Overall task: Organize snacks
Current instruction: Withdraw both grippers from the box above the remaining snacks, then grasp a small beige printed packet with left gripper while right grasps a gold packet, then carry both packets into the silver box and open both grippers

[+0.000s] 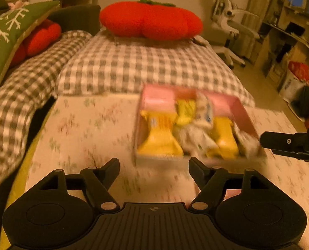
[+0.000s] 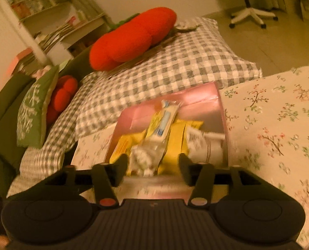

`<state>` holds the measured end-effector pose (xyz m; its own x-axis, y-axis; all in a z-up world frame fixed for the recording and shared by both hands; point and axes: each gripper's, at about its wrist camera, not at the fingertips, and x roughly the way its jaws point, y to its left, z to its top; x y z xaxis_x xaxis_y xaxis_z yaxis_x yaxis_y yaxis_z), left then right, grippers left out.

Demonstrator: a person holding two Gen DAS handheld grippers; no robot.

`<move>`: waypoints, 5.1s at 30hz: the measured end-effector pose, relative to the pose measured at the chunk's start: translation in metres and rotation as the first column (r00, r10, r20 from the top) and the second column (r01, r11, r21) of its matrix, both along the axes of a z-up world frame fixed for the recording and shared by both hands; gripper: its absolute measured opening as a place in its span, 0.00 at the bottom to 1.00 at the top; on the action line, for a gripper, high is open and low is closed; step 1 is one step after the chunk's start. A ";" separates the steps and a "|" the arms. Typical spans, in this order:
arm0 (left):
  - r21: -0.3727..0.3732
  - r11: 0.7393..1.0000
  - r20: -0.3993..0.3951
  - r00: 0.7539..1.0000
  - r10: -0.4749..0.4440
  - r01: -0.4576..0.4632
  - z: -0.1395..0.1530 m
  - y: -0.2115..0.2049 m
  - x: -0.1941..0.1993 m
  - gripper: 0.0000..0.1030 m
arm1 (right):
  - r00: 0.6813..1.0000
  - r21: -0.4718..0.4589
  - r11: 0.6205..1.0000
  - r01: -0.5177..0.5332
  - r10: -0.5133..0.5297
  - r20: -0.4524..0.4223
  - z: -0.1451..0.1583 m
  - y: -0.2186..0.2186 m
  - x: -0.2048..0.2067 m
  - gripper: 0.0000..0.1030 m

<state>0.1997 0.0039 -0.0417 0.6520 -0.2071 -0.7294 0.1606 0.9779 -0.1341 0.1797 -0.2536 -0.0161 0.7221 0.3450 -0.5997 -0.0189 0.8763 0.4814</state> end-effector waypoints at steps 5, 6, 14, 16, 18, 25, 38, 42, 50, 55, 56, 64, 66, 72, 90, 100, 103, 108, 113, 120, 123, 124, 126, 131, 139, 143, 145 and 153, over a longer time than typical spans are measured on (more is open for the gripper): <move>0.035 0.999 -0.012 1.000 -0.027 0.027 0.010 -0.002 -0.035 0.74 | 0.998 -0.064 0.997 -0.032 0.029 -0.049 0.005 0.015 -0.029 0.71; 0.047 0.998 -0.017 0.999 -0.032 0.033 0.013 -0.003 -0.041 0.74 | 0.998 -0.057 0.998 -0.032 0.029 -0.056 0.006 0.015 -0.033 0.74; 0.061 0.996 -0.048 0.997 -0.065 0.068 0.030 -0.007 -0.088 0.80 | 0.994 -0.024 1.000 -0.013 0.011 -0.106 0.011 0.013 -0.070 0.83; 0.053 0.996 -0.064 0.995 -0.071 0.074 0.031 -0.008 -0.093 0.80 | 0.993 -0.016 1.000 -0.016 0.014 -0.116 0.012 0.014 -0.077 0.84; 0.050 0.995 -0.073 0.994 -0.077 0.081 0.031 -0.011 -0.098 0.80 | 0.993 -0.014 1.000 -0.016 0.015 -0.117 0.014 0.016 -0.083 0.86; 0.055 0.994 -0.119 0.989 -0.091 0.098 0.023 -0.018 -0.109 0.81 | 0.990 -0.036 0.999 -0.024 0.019 -0.139 0.010 0.016 -0.094 0.91; 0.052 0.991 -0.171 0.979 -0.114 0.124 0.006 -0.031 -0.105 0.82 | 0.973 -0.077 0.994 0.079 -0.093 -0.209 -0.011 -0.010 -0.101 0.93; 0.035 0.994 -0.163 0.982 -0.099 0.106 0.002 -0.023 -0.094 0.82 | 0.966 -0.063 0.991 0.121 -0.133 -0.224 -0.010 -0.023 -0.105 0.93; -0.016 0.992 -0.190 0.973 -0.128 0.127 -0.011 -0.026 -0.088 0.82 | 0.928 -0.071 0.979 0.194 -0.206 -0.309 -0.027 -0.036 -0.101 0.90; -0.033 0.996 -0.222 0.971 -0.085 0.080 -0.023 -0.016 -0.084 0.82 | 0.887 -0.107 0.972 0.210 -0.235 -0.398 -0.059 -0.034 -0.092 0.68; -0.032 0.997 -0.224 0.972 -0.077 0.072 -0.025 -0.013 -0.083 0.82 | 0.871 -0.113 0.968 0.224 -0.250 -0.423 -0.067 -0.035 -0.090 0.65; 0.006 1.000 -0.230 0.973 0.013 -0.012 -0.045 0.008 -0.075 0.82 | 0.883 -0.123 0.967 0.222 -0.253 -0.396 -0.073 -0.029 -0.083 0.33; 0.000 0.999 -0.218 0.975 0.052 -0.053 -0.047 0.015 -0.073 0.82 | 0.900 -0.167 0.965 0.200 -0.248 -0.358 -0.066 -0.022 -0.085 0.26; -0.076 0.975 -0.218 0.958 0.187 -0.208 -0.053 0.042 -0.062 0.82 | 0.929 -0.175 0.967 0.184 -0.230 -0.289 -0.046 -0.017 -0.080 0.09; 0.115 0.993 -0.132 0.991 0.035 -0.020 -0.080 -0.014 -0.048 0.39 | 0.923 -0.137 0.977 0.163 -0.200 -0.328 -0.078 -0.023 -0.063 0.14; 0.005 0.998 -0.128 0.990 0.058 -0.058 -0.068 0.011 -0.044 0.31 | 0.945 -0.150 0.976 0.156 -0.192 -0.265 -0.060 -0.018 -0.072 0.11; -0.012 0.998 -0.091 0.994 0.065 -0.066 -0.054 0.016 -0.047 0.31 | 0.952 -0.146 0.979 0.141 -0.175 -0.250 -0.053 -0.013 -0.071 0.11; -0.014 0.999 -0.062 0.997 0.048 -0.049 -0.035 0.013 -0.048 0.31 | 0.966 -0.134 0.985 0.107 -0.135 -0.220 -0.039 -0.006 -0.068 0.11; -0.021 1.000 -0.042 0.999 0.015 -0.015 -0.024 0.007 -0.051 0.31 | 0.970 -0.137 0.985 0.104 -0.131 -0.204 -0.035 -0.011 -0.064 0.11; -0.017 1.000 -0.026 1.000 -0.011 0.011 -0.019 0.001 -0.037 0.31 | 0.973 -0.136 0.985 0.105 -0.130 -0.190 -0.031 -0.018 -0.048 0.11; -0.004 1.000 -0.014 1.000 -0.022 0.021 -0.015 -0.005 -0.026 0.31 | 0.979 -0.139 0.986 0.089 -0.112 -0.168 -0.025 -0.017 -0.035 0.11; -0.004 1.000 -0.009 1.000 -0.021 0.021 -0.013 -0.007 -0.022 0.31 | 0.981 -0.138 0.987 0.087 -0.109 -0.160 -0.023 -0.017 -0.030 0.11; -0.004 1.000 0.006 1.000 -0.024 0.024 -0.008 -0.012 -0.010 0.31 | 0.985 -0.133 0.988 0.083 -0.101 -0.140 -0.018 -0.018 -0.017 0.11; -0.023 0.999 0.041 0.999 -0.025 0.026 0.002 -0.024 0.025 0.31 | 0.989 -0.086 0.989 0.124 -0.130 -0.065 -0.004 -0.034 0.019 0.11; -0.012 1.000 0.057 0.998 -0.024 0.025 -0.024 -0.047 0.095 0.31 | 0.989 -0.048 0.992 0.120 -0.123 -0.075 -0.022 -0.046 0.088 0.11; 0.019 0.999 0.069 0.996 -0.047 0.046 -0.034 -0.059 0.108 0.31 | 0.991 -0.112 0.989 0.102 -0.110 -0.076 -0.035 -0.035 0.106 0.11; 0.037 0.998 0.075 0.996 -0.045 0.042 -0.039 -0.061 0.111 0.32 | 0.989 -0.125 0.985 0.118 -0.128 -0.075 -0.039 -0.033 0.111 0.13; -0.013 0.999 0.106 0.994 -0.031 0.033 -0.019 -0.051 0.106 0.48 | 0.982 -0.097 0.979 0.180 -0.184 -0.035 -0.027 -0.045 0.094 0.27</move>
